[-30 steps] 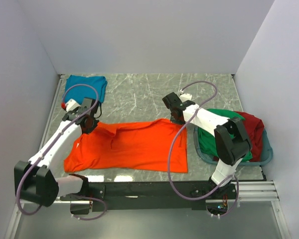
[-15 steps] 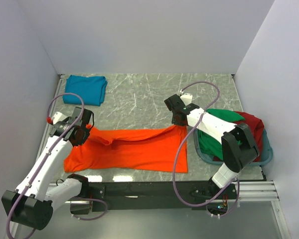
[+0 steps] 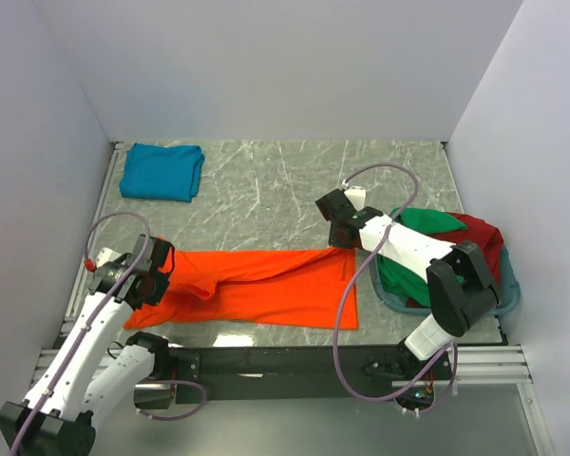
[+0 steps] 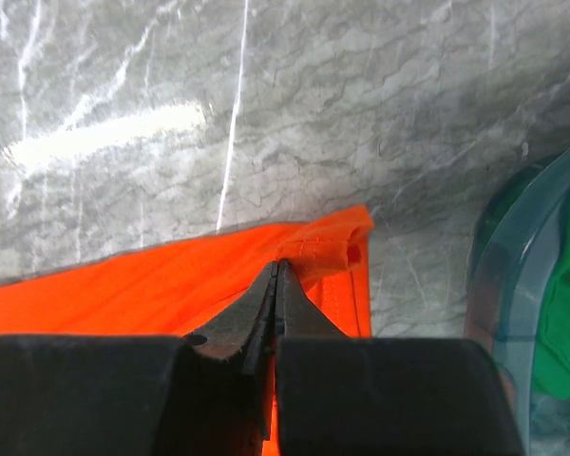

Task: Fold and stack the t-shirts
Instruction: Fold the tshirt

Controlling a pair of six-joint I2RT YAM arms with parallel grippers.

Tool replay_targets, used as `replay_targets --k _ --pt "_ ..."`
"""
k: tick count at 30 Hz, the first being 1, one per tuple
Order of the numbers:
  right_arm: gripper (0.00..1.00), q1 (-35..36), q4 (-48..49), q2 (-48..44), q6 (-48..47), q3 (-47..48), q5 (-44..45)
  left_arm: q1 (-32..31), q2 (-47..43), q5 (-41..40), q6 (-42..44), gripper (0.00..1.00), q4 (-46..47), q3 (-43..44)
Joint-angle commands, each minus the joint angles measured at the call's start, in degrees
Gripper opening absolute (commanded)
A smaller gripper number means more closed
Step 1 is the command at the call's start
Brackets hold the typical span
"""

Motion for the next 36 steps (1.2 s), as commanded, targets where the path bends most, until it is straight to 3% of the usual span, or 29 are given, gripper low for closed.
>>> replay_targets --k 1,6,9,12,13,15,16,17,19,20,23,25,28,32,36 --pt "0.00 0.4 2.5 -2.3 -0.9 -1.3 0.0 -1.3 -1.9 3.8 -3.3 0.00 -0.8 -1.4" --pt "0.01 0.7 3.1 -2.5 -0.8 -2.6 -0.3 -1.8 -3.6 7.4 -4.1 0.00 -0.9 -3.5" --pt "0.08 0.8 3.0 -3.5 -0.2 -3.9 -0.2 -2.3 -4.3 8.3 -5.5 0.01 -2.2 -5.7" --pt "0.20 0.8 2.0 -4.8 0.4 -5.0 -0.4 -2.8 -4.9 8.2 -5.9 0.10 -4.6 -4.2" --pt "0.31 0.8 1.7 -5.1 0.8 -5.3 -0.3 -2.8 -5.1 6.3 -6.3 0.15 -7.5 -2.5" --pt "0.36 0.8 1.1 -6.0 1.0 -6.1 0.0 -2.8 -6.0 4.8 -7.0 0.29 -10.3 -0.2" --pt "0.45 0.8 0.9 -7.1 1.2 -6.2 0.0 -2.8 -6.4 4.5 -6.2 0.35 -10.8 1.7" --pt "0.48 0.8 0.6 -7.7 1.2 -6.5 -0.1 -2.8 -7.8 4.8 -5.8 0.51 -10.7 2.5" --pt "0.55 0.8 0.4 -10.0 1.1 -6.7 -0.3 -2.8 -9.1 5.1 -5.0 0.67 -10.6 4.4" --pt "0.57 0.8 0.4 -10.8 0.7 -7.0 -0.7 -2.8 -9.7 4.6 -4.9 0.79 -10.7 5.0" --pt "0.70 0.8 2.3 -14.5 -1.8 -7.9 -3.8 -2.8 -9.7 3.3 -3.5 1.00 -7.3 6.2" --pt "0.85 0.9 4.7 -16.4 -3.8 -8.2 -8.1 -2.8 -7.4 3.7 -0.1 1.00 -3.4 6.6" --pt "0.87 1.2 7.4 -17.2 -5.2 -8.7 -13.4 -2.8 -3.1 2.9 4.7 0.99 5.1 6.8" --pt "0.87 2.9 11.3 -16.5 -6.7 -10.0 -17.4 -2.4 8.0 -2.9 8.2 0.99 9.8 8.4" --pt "0.87 4.3 13.8 -13.4 -6.6 -11.0 -20.0 4.3 14.8 -1.9 17.0 0.96 17.4 7.7"
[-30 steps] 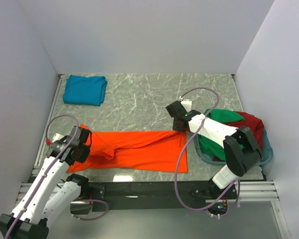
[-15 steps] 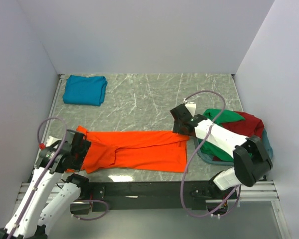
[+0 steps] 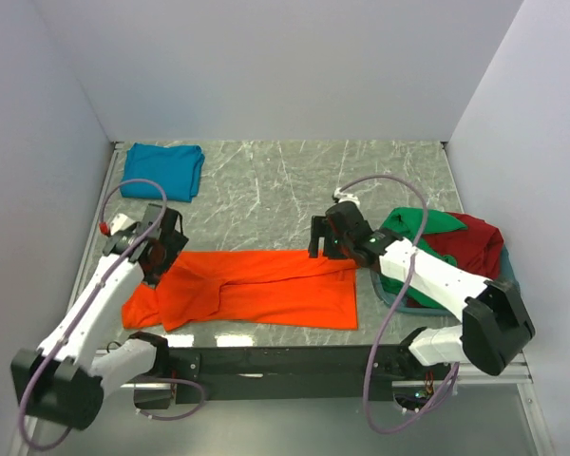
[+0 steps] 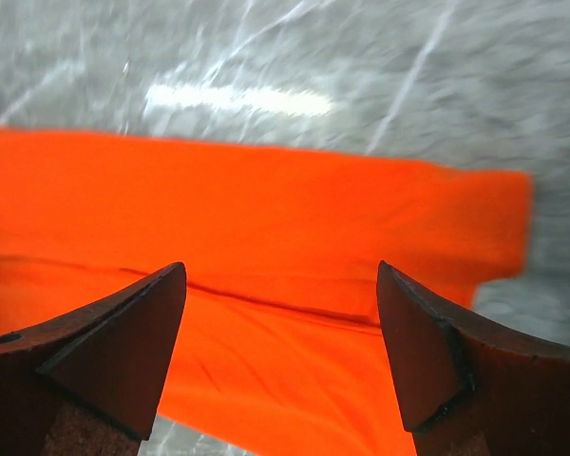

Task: Fold and stack the t-shirts
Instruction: Fold the tshirt

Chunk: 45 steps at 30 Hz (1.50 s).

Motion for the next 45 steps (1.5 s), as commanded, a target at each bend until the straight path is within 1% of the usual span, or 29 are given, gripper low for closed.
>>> replay_targets --k 1,3,4,6,7,8,9,10,11,12,16,21,23,26,30,31,33,36,37,39,42,43,45 --pt "0.87 1.1 4.8 2.3 -1.1 -1.0 -4.4 8.5 3.6 1.4 10.7 0.92 13.9 -0.7" --pt "0.87 1.2 6.0 4.4 -0.6 -1.5 -5.6 12.3 5.6 6.6 16.4 0.86 19.3 -3.2" --pt "0.87 1.2 6.3 5.1 -0.4 -1.6 -5.9 14.2 7.9 9.1 17.3 0.79 22.9 -3.6" --pt "0.87 1.3 6.7 7.0 -0.2 -1.7 -5.9 15.0 10.5 10.4 18.9 0.77 24.5 -3.1" --pt "0.87 1.3 6.7 7.7 -0.2 -1.7 -5.8 15.3 12.7 10.5 18.8 0.75 24.9 -2.8" --pt "0.87 1.3 6.5 8.3 0.0 -1.6 -5.5 15.3 13.6 11.7 19.2 0.74 26.5 -2.9" --pt "0.87 1.3 6.5 9.7 0.3 -1.5 -5.1 16.7 14.5 12.8 19.3 0.73 27.2 -3.3" --pt "0.87 1.2 6.4 10.3 0.4 -1.5 -4.9 17.2 16.1 13.5 19.3 0.70 27.8 -3.6" --pt "0.87 1.3 6.4 10.9 0.5 -1.4 -4.8 17.4 16.6 14.2 19.4 0.69 29.0 -3.8" --pt "0.87 1.3 6.5 11.7 0.9 -1.5 -4.7 17.4 17.2 14.4 19.3 0.69 29.1 -4.1" --pt "0.87 1.2 6.8 13.2 1.4 -1.9 -4.7 18.3 20.2 10.7 18.1 0.58 27.4 -3.4" --pt "0.87 1.3 6.7 14.5 1.7 -2.2 -4.4 21.2 21.5 8.2 16.9 0.57 25.7 -2.7" --pt "0.87 1.3 6.8 14.6 1.7 -2.4 -4.4 23.7 20.5 8.4 17.5 0.57 26.7 -3.3" --pt "0.87 1.3 7.1 14.9 1.8 -2.7 -4.6 26.6 18.5 12.2 18.8 0.56 31.4 -5.5" --pt "0.87 1.3 6.9 15.6 1.8 -2.3 -4.5 29.4 18.8 16.9 20.7 0.50 36.3 -7.5" --pt "0.87 1.3 6.9 15.6 1.8 -2.3 -4.4 29.6 19.1 17.8 21.0 0.46 36.8 -7.5" --pt "0.86 1.3 6.6 15.5 1.8 -2.3 -4.1 29.9 19.7 20.3 21.8 0.42 38.3 -7.7" --pt "0.86 1.3 6.4 15.6 1.8 -2.3 -3.9 30.3 19.2 23.6 22.6 0.37 41.3 -9.1" --pt "0.87 1.3 6.3 15.6 1.8 -2.2 -3.7 30.3 19.0 23.9 22.7 0.31 41.8 -9.4" --pt "0.87 1.2 6.3 15.5 1.8 -2.2 -3.7 30.4 19.3 22.7 22.9 0.25 41.2 -9.3" --pt "0.87 1.3 6.1 15.4 1.9 -2.2 -3.6 31.0 20.1 20.9 22.9 0.08 39.6 -8.5" --pt "0.87 1.2 5.9 15.6 1.9 -2.1 -3.5 31.2 20.3 20.8 22.6 0.01 39.3 -8.3" --pt "0.87 1.3 5.5 15.8 2.0 -2.1 -3.3 31.6 20.6 19.9 22.4 0.01 38.9 -7.8"
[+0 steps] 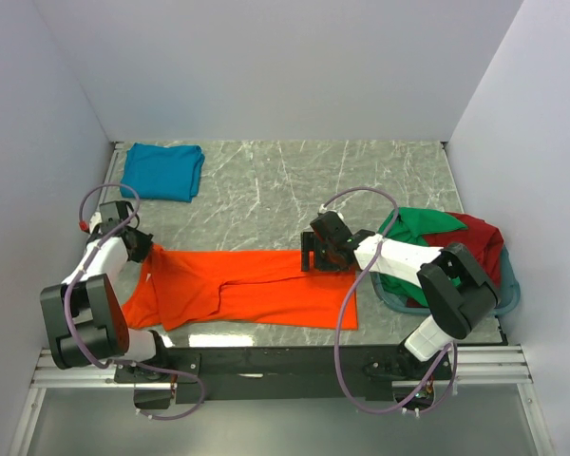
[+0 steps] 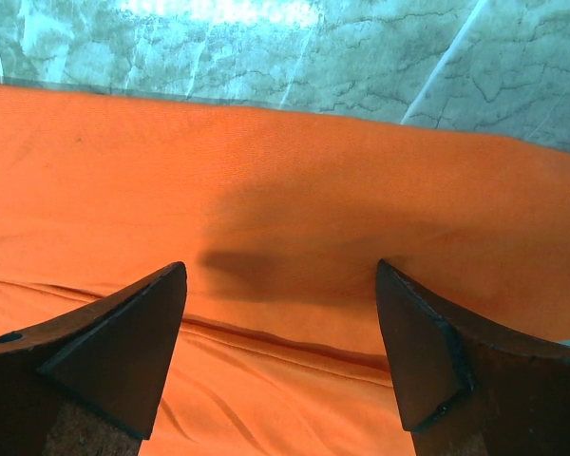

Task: Fold and stack the t-shirts
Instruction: Fold the tshirt

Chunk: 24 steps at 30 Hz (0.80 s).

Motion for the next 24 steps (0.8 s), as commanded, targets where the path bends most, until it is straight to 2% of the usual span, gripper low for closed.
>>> replay_targets --k 1,6,11,15,16,18,24 --pt "0.87 0.4 -0.4 0.9 0.8 -0.2 1.8 1.1 0.6 -1.9 0.0 0.01 -0.4 1.4" --pt "0.87 0.3 -0.8 1.7 1.2 -0.4 2.2 4.0 0.8 -5.9 -0.9 0.01 -3.0 4.1" --pt "0.86 0.4 -1.3 3.0 1.5 -0.3 3.0 5.7 2.3 -6.6 -0.8 0.01 -2.8 6.4" --pt "0.87 0.2 -0.9 3.8 1.5 -0.3 3.2 6.7 6.4 -7.6 -0.6 0.04 -4.1 9.7" --pt "0.87 0.2 -0.9 4.2 1.6 -0.1 3.2 7.1 7.2 -8.1 -0.8 0.12 -4.7 10.5" --pt "0.87 0.2 -1.1 4.4 1.4 0.3 3.2 7.6 8.9 -9.5 -0.8 0.16 -6.7 13.2" --pt "0.87 0.2 -3.2 1.5 -0.1 2.8 4.9 7.9 5.2 -10.9 -2.6 0.72 -12.3 18.6"
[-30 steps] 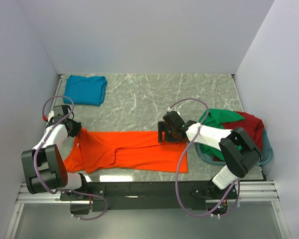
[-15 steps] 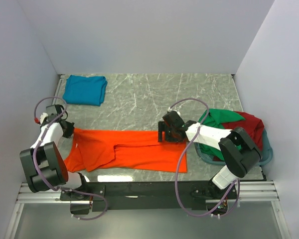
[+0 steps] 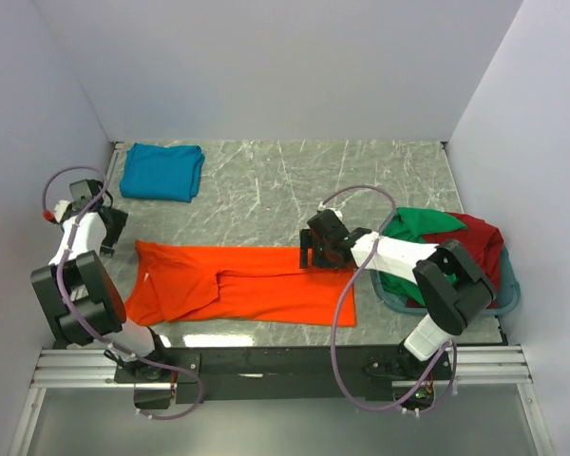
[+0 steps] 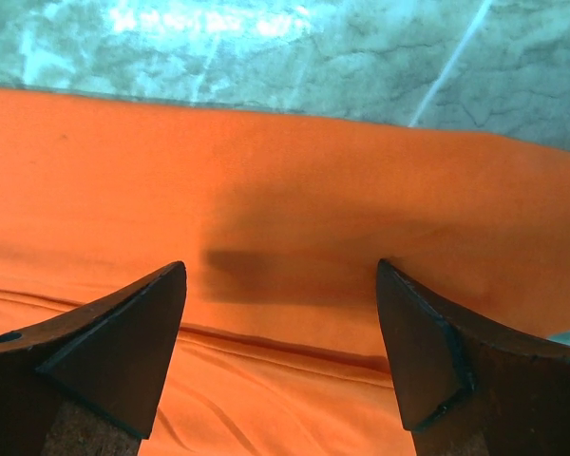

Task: Fold and stack the t-shirts
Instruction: Fold the tshirt

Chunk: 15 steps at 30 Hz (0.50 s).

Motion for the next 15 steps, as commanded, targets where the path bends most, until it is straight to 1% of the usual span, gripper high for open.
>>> replay_targets --k 1,2,3,4,6,8,10,11,12,14,15 --pt "0.87 -0.1 -4.4 -1.4 -1.5 2.3 3.0 0.2 -5.1 -1.6 -1.2 0.86 -3.8 3.6" --pt "0.88 0.0 -4.7 -2.1 -2.0 2.9 3.1 0.1 -6.3 -1.1 -1.1 0.92 -4.4 3.7" --pt "0.88 0.0 -5.2 -2.8 -2.3 4.0 3.3 0.0 -8.6 -0.4 -1.0 0.99 -4.9 3.7" --pt "0.88 -0.1 -5.7 -4.1 -2.4 4.5 3.3 0.0 -9.6 0.4 -1.5 0.99 -7.1 3.6" --pt "0.88 0.0 -6.1 -5.5 -2.9 5.5 3.4 -0.5 -13.4 2.2 -1.3 1.00 -7.5 2.4" --pt "0.89 0.0 -6.0 -7.5 -3.2 5.6 3.6 -1.7 -16.1 4.5 -1.4 0.99 -7.9 -0.8" --pt "0.89 0.0 -5.7 -8.5 -3.3 5.7 3.8 -5.2 -20.3 5.9 -1.7 1.00 -6.9 -3.9" --pt "0.90 -0.1 -5.4 -8.6 -3.5 5.8 3.9 -6.5 -21.5 7.0 -2.0 1.00 -6.1 -7.1" --pt "0.90 0.0 -5.2 -8.6 -3.7 5.8 3.8 -9.2 -23.6 8.2 -2.3 0.99 -5.5 -8.9" --pt "0.90 -0.1 -4.5 -7.4 -3.9 5.9 3.4 -12.5 -25.3 11.1 -3.9 0.99 -3.8 -14.3" --pt "0.91 0.0 -4.2 -6.8 -3.9 6.4 3.1 -15.5 -26.5 11.5 -4.5 0.99 -2.0 -16.1"
